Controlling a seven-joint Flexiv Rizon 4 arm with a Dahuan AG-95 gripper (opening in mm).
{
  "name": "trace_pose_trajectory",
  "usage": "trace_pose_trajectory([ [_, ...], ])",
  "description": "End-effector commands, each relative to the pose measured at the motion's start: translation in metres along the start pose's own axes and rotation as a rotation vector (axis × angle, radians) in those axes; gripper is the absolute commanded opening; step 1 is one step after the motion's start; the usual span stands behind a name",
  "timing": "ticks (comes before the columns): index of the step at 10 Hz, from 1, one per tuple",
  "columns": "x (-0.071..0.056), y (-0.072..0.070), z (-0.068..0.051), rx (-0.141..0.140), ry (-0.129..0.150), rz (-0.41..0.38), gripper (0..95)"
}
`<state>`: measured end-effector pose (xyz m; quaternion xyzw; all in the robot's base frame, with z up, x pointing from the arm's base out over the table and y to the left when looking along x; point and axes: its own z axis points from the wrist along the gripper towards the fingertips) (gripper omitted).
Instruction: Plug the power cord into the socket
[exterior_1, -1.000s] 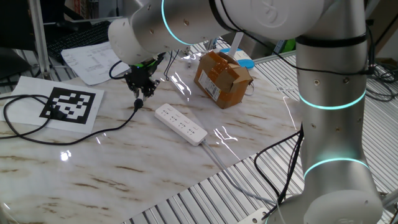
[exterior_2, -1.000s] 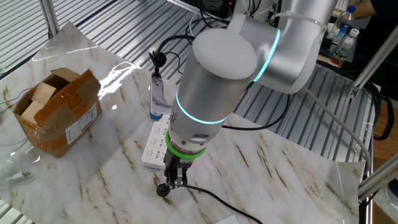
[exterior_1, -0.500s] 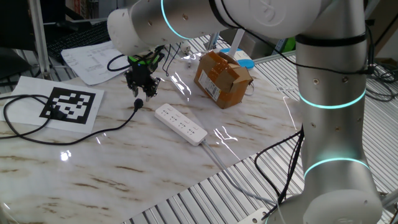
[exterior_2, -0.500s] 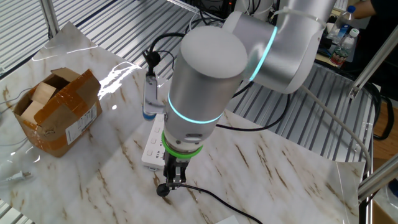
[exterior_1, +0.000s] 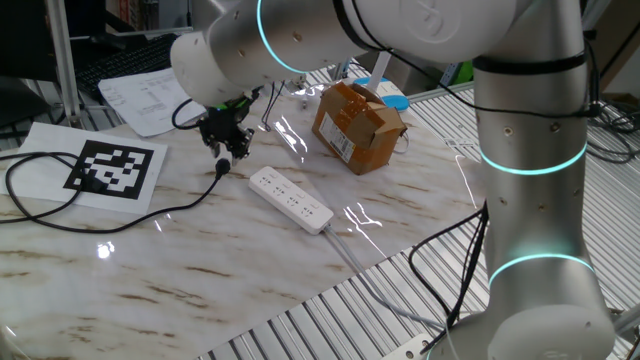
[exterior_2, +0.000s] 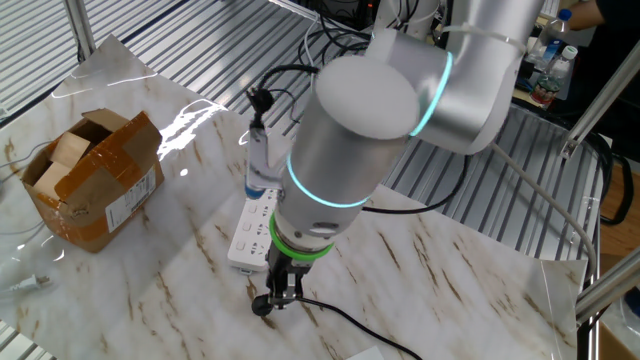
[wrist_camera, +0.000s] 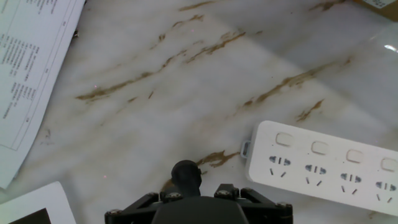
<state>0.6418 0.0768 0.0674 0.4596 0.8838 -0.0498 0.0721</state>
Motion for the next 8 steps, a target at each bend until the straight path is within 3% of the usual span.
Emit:
trace_pose_trajectory([
  [1, -0.0011, 0.0015, 0.002, -0.005, -0.007, 0.007, 38.0],
  [2, -0.0005, 0.0033, 0.0043, -0.002, -0.036, 0.006, 38.0],
  [8, 0.001, 0.0079, 0.0102, -0.01, -0.085, 0.024, 38.0],
])
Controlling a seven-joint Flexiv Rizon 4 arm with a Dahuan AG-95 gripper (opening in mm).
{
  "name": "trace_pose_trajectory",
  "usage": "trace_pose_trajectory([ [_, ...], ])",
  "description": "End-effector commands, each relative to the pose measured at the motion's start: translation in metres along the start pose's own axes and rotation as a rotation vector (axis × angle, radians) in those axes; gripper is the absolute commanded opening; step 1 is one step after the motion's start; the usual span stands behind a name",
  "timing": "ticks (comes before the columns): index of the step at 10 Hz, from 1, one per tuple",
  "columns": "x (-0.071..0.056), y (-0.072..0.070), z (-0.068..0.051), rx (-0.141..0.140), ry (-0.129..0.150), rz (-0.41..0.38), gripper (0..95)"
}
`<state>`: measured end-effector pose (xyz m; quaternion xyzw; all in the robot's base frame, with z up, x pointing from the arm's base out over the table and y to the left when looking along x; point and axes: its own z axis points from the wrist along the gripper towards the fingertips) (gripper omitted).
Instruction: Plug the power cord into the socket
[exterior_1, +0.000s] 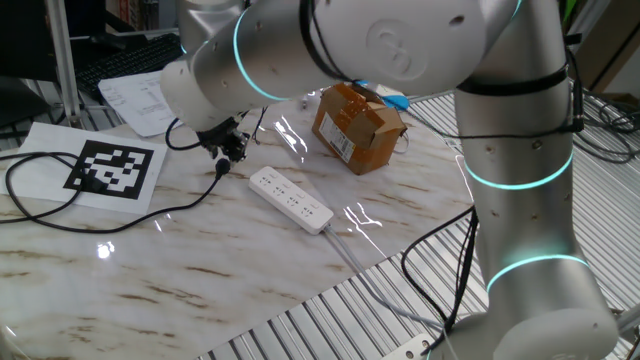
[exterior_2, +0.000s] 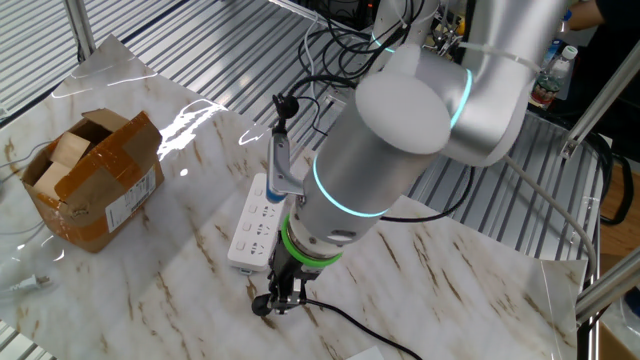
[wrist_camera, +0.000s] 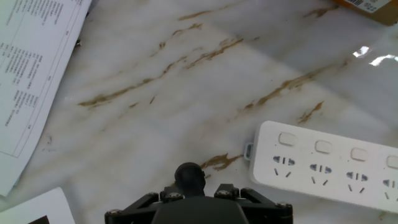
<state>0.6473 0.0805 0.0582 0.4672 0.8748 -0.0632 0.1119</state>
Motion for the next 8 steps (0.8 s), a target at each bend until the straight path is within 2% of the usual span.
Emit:
trace_pose_trajectory([
  [1, 0.0, 0.0022, 0.0029, 0.0, -0.009, -0.001, 38.0],
  [8, 0.0, 0.0049, 0.0095, -0.004, -0.024, -0.009, 38.0],
])
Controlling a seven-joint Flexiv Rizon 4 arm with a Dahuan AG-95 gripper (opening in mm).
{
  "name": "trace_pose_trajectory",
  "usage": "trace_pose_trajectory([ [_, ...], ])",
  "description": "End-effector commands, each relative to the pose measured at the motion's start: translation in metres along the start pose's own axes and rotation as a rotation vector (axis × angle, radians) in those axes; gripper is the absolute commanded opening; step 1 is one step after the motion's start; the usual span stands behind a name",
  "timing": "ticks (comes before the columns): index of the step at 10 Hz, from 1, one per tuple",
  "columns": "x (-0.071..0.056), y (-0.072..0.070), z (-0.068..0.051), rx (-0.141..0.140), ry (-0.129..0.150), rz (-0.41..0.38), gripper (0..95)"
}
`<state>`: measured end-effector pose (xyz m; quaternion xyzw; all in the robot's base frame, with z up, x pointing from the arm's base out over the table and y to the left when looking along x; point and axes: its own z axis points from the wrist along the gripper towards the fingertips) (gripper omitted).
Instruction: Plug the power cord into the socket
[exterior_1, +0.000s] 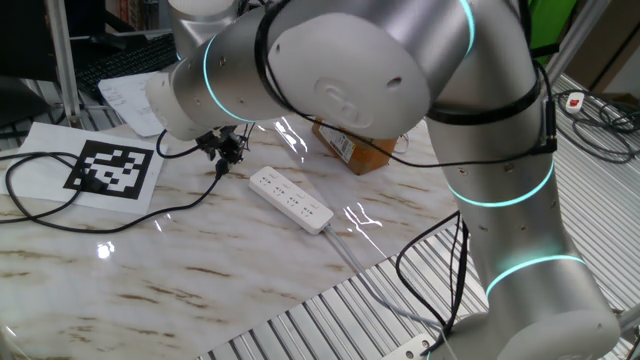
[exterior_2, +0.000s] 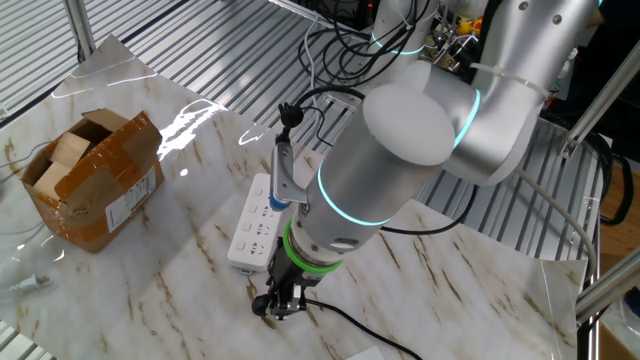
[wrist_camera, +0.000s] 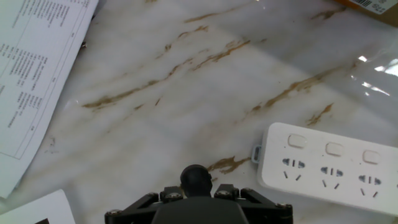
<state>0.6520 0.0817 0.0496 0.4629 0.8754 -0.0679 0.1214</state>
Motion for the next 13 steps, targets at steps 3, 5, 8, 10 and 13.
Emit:
trace_pose_trajectory([
  [3, -0.0009, -0.0007, 0.005, -0.006, -0.016, -0.004, 38.0],
  [5, -0.0005, -0.0015, 0.0062, -0.007, -0.02, -0.004, 38.0],
  [8, -0.0003, -0.0023, 0.0079, -0.012, -0.027, -0.007, 38.0],
  [10, -0.0001, -0.0028, 0.0088, -0.013, -0.029, -0.01, 38.0],
  [13, -0.0003, -0.0032, 0.0106, -0.015, -0.03, -0.021, 38.0],
])
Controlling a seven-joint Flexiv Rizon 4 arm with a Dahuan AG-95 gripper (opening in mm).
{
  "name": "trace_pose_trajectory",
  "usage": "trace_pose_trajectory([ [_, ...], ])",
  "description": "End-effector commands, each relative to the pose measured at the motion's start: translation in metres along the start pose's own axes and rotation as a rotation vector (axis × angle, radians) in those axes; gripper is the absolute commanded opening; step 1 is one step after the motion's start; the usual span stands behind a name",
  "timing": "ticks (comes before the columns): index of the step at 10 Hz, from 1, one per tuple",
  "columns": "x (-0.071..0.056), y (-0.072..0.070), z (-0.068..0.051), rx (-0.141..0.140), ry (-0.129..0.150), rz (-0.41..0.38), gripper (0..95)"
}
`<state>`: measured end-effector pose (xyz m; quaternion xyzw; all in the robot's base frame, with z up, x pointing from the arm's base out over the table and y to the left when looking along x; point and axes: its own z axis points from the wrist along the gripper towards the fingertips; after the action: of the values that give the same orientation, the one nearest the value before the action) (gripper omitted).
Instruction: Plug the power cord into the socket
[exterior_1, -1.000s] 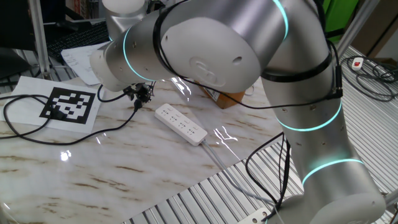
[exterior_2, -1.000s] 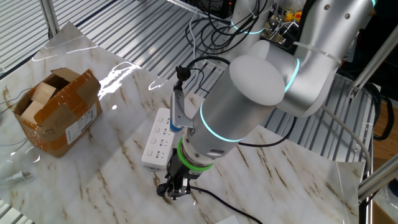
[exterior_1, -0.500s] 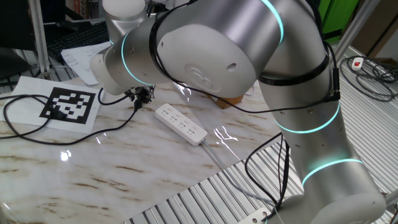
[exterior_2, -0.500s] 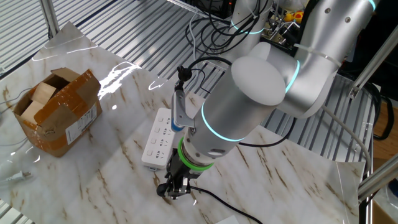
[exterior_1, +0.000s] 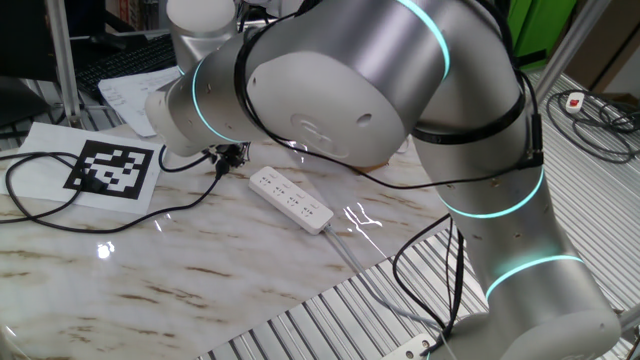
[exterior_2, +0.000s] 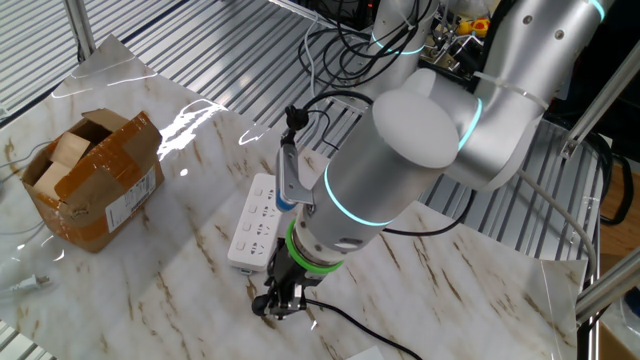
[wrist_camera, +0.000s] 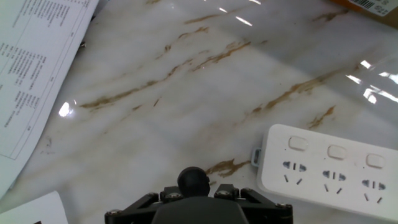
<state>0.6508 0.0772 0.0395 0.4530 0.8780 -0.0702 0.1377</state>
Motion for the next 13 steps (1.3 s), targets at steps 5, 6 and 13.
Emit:
trace_pose_trajectory([
  [5, -0.0001, -0.0006, 0.0035, -0.005, -0.001, -0.01, 19.0],
  [6, 0.0001, -0.0008, 0.0035, -0.005, -0.001, -0.014, 19.0],
  [13, 0.0004, -0.0025, 0.002, -0.002, 0.015, -0.046, 0.0],
])
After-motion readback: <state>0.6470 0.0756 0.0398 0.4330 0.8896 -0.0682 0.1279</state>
